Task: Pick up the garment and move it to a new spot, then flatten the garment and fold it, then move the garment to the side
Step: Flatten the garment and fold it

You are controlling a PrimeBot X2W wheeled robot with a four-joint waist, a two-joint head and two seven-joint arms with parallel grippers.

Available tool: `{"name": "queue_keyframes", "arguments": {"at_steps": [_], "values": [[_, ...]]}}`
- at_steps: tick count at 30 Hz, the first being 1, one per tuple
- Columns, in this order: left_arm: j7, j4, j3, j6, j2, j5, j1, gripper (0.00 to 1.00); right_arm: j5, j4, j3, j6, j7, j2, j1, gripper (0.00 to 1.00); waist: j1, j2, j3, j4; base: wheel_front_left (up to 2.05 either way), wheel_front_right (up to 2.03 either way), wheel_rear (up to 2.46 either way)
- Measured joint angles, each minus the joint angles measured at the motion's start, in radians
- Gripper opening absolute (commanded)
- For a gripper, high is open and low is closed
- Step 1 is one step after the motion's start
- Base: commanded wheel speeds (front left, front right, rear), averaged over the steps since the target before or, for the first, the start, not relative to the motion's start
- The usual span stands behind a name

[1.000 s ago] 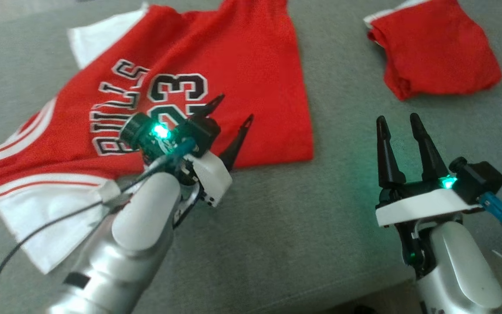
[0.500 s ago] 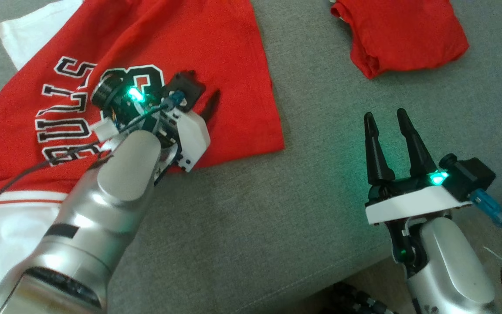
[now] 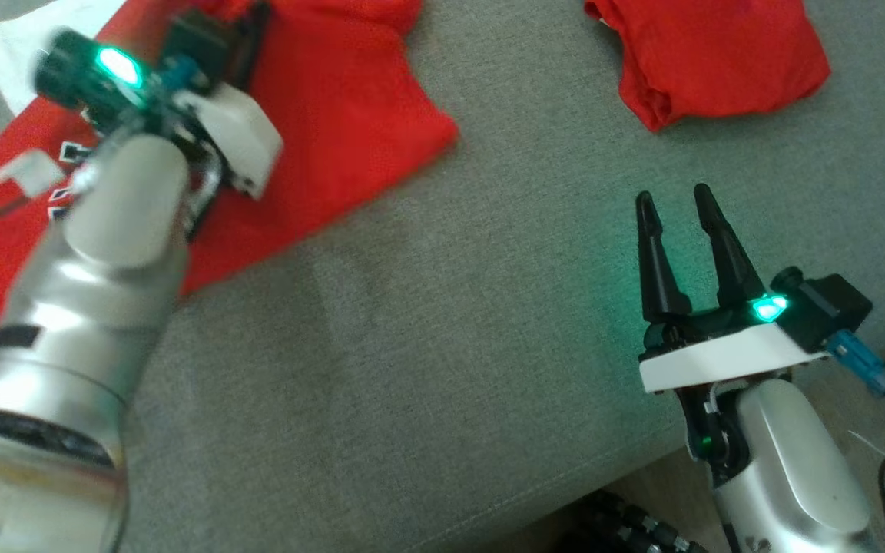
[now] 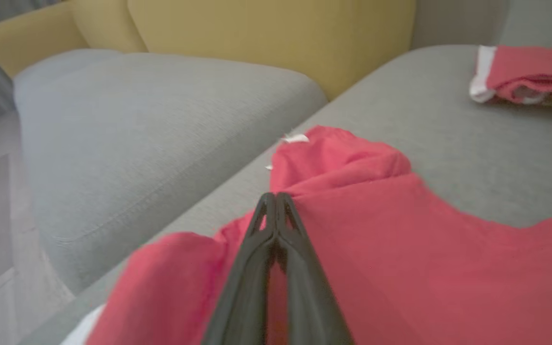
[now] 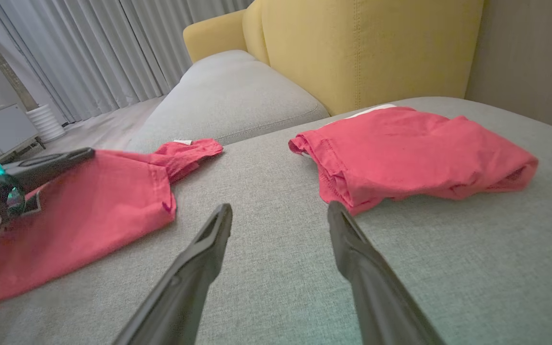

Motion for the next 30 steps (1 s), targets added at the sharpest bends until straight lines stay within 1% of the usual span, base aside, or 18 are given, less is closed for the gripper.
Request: {"name": "queue_keyframes", "arguments": {"at_steps": [3, 5, 6, 7, 11, 15, 20, 24, 30], "values": [[-0.032, 0.025, 0.011, 0.012, 0.022, -0.003, -0.050, 0.00, 0.009, -0.001, 0.015, 0.000, 0.000, 0.000, -0.012, 1.00, 0.0000, 0.0000, 0.007, -0.010, 0.00, 0.00, 0.00], [-0.054, 0.038, 0.012, 0.012, 0.035, -0.003, -0.074, 0.00, 0.009, -0.002, 0.021, 0.000, 0.000, 0.000, -0.021, 1.00, 0.0000, 0.0000, 0.011, -0.015, 0.00, 0.00, 0.00], [-0.069, 0.047, 0.011, 0.013, 0.038, -0.003, -0.084, 0.22, 0.010, -0.002, 0.023, 0.000, 0.000, 0.000, -0.023, 1.00, 0.0000, 0.0000, 0.013, -0.017, 0.00, 0.00, 0.00], [-0.081, 0.055, 0.012, 0.013, 0.039, -0.003, -0.091, 1.00, 0.014, -0.002, 0.024, 0.000, 0.000, 0.000, -0.023, 1.00, 0.0000, 0.0000, 0.014, -0.019, 0.00, 0.00, 0.00], [-0.111, 0.072, 0.012, 0.010, 0.035, -0.006, -0.097, 1.00, 0.017, -0.002, 0.022, 0.000, 0.000, 0.000, -0.023, 1.00, 0.0000, 0.0000, 0.012, -0.008, 0.00, 0.00, 0.00], [-0.136, 0.067, 0.016, 0.002, 0.035, -0.034, -0.097, 1.00, 0.015, -0.002, 0.014, 0.000, 0.000, 0.000, -0.024, 1.00, 0.0000, 0.0000, 0.001, 0.021, 0.00, 0.00, 0.00], [-0.150, -0.009, 0.035, 0.005, 0.028, -0.050, -0.069, 1.00, -0.016, 0.009, -0.016, 0.000, 0.000, -0.001, -0.025, 1.00, -0.0001, 0.0000, -0.029, 0.082, 0.00, 0.00, 0.00], [-0.157, -0.154, 0.047, 0.041, 0.021, -0.062, 0.035, 1.00, -0.046, 0.021, -0.051, 0.000, 0.000, -0.001, -0.025, 1.00, -0.0001, 0.0000, -0.063, 0.142, 0.00, 0.00, 0.00], [-0.157, -0.397, 0.102, 0.117, 0.017, -0.086, 0.306, 1.00, -0.079, 0.047, -0.105, 0.000, 0.000, -0.001, -0.021, 1.00, -0.0002, 0.0000, -0.126, 0.243, 0.00, 0.00, 0.00]]}}
